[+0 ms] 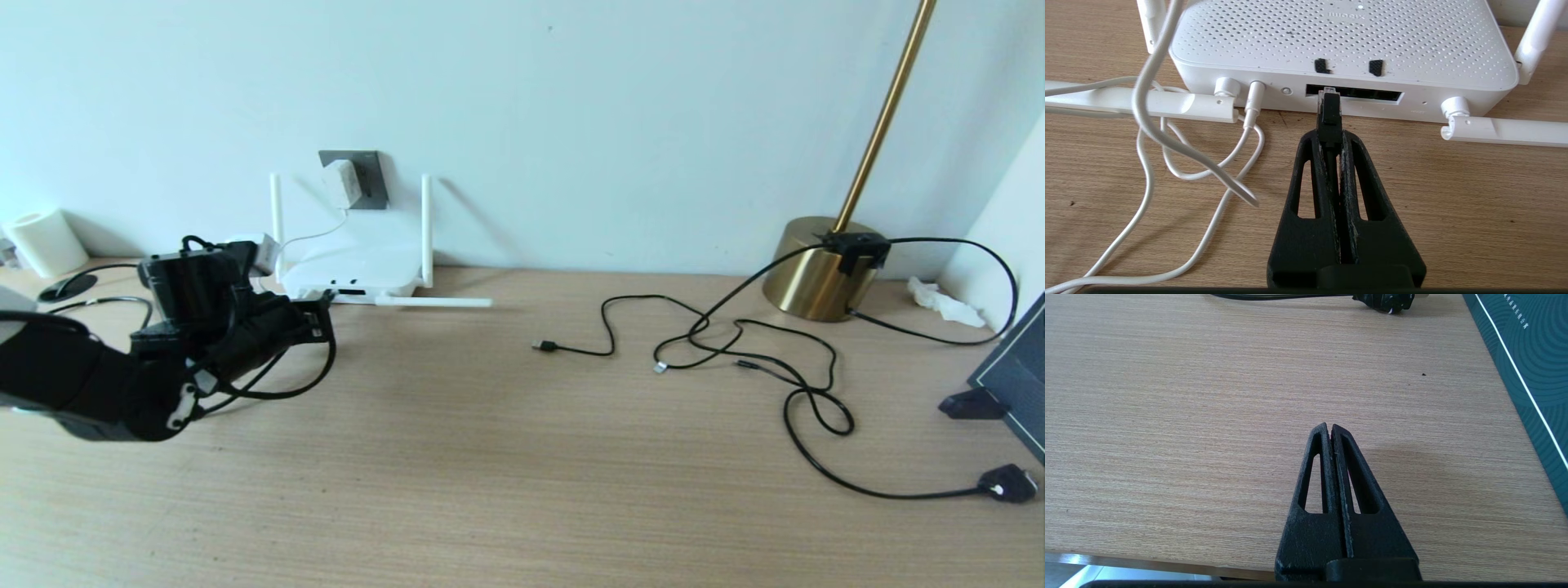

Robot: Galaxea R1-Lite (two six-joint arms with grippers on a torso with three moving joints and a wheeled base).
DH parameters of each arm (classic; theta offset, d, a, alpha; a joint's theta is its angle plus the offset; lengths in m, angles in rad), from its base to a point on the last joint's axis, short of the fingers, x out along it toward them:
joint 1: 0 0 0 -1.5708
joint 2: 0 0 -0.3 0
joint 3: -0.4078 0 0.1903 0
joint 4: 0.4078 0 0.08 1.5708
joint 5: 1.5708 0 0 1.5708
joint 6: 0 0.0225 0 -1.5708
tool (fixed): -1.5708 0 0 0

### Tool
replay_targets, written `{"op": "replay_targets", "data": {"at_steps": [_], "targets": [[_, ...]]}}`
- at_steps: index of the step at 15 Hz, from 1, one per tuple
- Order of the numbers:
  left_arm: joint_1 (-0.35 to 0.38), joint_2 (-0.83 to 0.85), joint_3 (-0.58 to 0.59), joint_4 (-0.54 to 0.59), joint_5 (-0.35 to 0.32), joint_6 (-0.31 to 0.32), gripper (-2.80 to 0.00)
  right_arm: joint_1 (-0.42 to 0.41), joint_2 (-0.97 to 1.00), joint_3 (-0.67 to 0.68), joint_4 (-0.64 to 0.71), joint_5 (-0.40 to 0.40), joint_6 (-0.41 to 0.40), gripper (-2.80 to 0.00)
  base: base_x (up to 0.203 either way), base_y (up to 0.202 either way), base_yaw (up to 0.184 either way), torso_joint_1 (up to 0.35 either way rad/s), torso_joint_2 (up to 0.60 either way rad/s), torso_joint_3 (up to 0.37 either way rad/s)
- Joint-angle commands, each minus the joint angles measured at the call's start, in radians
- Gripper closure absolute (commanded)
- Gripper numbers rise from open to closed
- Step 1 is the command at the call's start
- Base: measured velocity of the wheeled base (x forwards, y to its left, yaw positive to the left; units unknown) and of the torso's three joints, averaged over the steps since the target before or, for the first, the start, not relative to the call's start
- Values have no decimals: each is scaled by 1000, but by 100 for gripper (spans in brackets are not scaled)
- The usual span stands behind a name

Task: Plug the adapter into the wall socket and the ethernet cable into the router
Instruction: Plug cable into router interface

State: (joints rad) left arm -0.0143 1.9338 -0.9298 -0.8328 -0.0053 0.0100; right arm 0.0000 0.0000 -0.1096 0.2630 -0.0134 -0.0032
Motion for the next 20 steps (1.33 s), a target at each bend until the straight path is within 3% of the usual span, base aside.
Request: {"op": "replay_targets", "data": {"at_steps": [1,20], "targets": [[4,1,0,-5,1,-1,0,0,2,1,1,0,0,0,0,0,0,0,0,0],[17,47,-49,-5,-22,-13,0,0,2,1,1,0,0,0,0,0,0,0,0,0]]}}
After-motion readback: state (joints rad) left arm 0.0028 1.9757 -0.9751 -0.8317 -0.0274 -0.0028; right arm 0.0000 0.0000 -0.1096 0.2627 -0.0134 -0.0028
